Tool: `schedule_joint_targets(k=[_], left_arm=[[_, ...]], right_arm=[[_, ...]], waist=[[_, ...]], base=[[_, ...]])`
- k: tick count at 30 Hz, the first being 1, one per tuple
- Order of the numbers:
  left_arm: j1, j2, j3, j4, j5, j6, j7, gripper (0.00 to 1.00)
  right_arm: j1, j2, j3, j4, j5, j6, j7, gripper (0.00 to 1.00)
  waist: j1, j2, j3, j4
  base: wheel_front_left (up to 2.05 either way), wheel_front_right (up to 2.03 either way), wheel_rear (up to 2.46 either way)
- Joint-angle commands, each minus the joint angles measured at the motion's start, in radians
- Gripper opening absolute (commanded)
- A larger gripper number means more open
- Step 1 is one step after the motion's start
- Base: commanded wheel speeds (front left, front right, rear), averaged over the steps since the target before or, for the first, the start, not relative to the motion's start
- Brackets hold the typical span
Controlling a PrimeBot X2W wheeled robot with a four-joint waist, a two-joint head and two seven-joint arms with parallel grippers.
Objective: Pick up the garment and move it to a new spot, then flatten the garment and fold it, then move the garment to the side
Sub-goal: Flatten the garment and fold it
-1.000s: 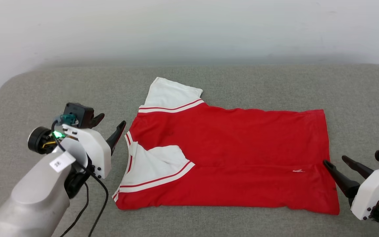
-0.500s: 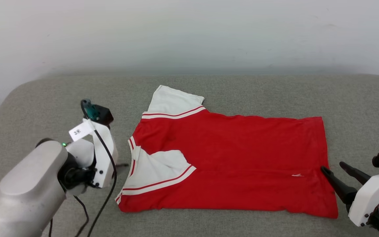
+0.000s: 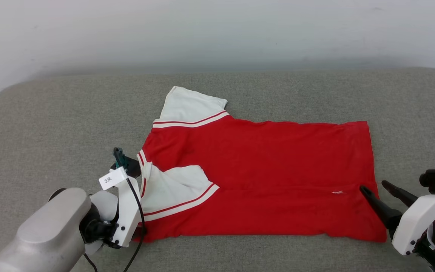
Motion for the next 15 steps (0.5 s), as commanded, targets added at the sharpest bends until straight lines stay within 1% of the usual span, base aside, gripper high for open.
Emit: schedule_joint_targets(k=[1,5,8,9,10,13,15], left_arm=[[0.013,-0.005,-0.013,0.014,0.014,0.0,-0.01,1.0],[0.031,-0.027,-0.037,0.058,0.03,-0.002,-0.039,1.0],[0.038,-0.033,-0.049,0.074,0.034,-0.002,-0.054,1.0],[0.041,-0.036,-0.051,0.077,0.03,-0.003,-0.067,0.34],[0.042,-0.037,-0.053,0.079,0.028,-0.003,-0.081,0.0],[0.042,-0.028,-0.062,0.068,0.022,-0.004,-0.113,0.0],[0.037,-0.012,-0.064,0.05,0.019,-0.004,-0.146,0.0]], right_arm=[[-0.004,0.011,-0.005,-0.005,-0.01,-0.001,0.005,1.0],[-0.009,0.023,-0.01,-0.011,-0.018,-0.001,0.014,1.0],[-0.009,0.025,-0.013,-0.012,-0.02,-0.001,0.017,1.0],[-0.008,0.025,-0.014,-0.012,-0.022,-0.001,0.019,1.0],[-0.008,0.023,-0.015,-0.013,-0.024,-0.001,0.021,1.0],[-0.01,0.013,-0.019,-0.017,-0.035,-0.001,0.021,1.0],[-0.016,0.001,-0.014,-0.026,-0.045,-0.001,0.03,1.0]], waist=[[0.0,0.0,0.011,-0.004],[0.0,0.0,0.023,-0.01],[0.0,0.0,0.025,-0.012],[0.0,0.0,0.025,-0.012],[0.0,0.0,0.025,-0.013],[0.0,0.0,0.017,-0.013],[0.0,0.0,0.011,-0.015]], base=[[0.0,0.0,0.0],[0.0,0.0,0.0],[0.0,0.0,0.0],[0.0,0.0,0.0],[0.0,0.0,0.0],[0.0,0.0,0.0],[0.0,0.0,0.0]])
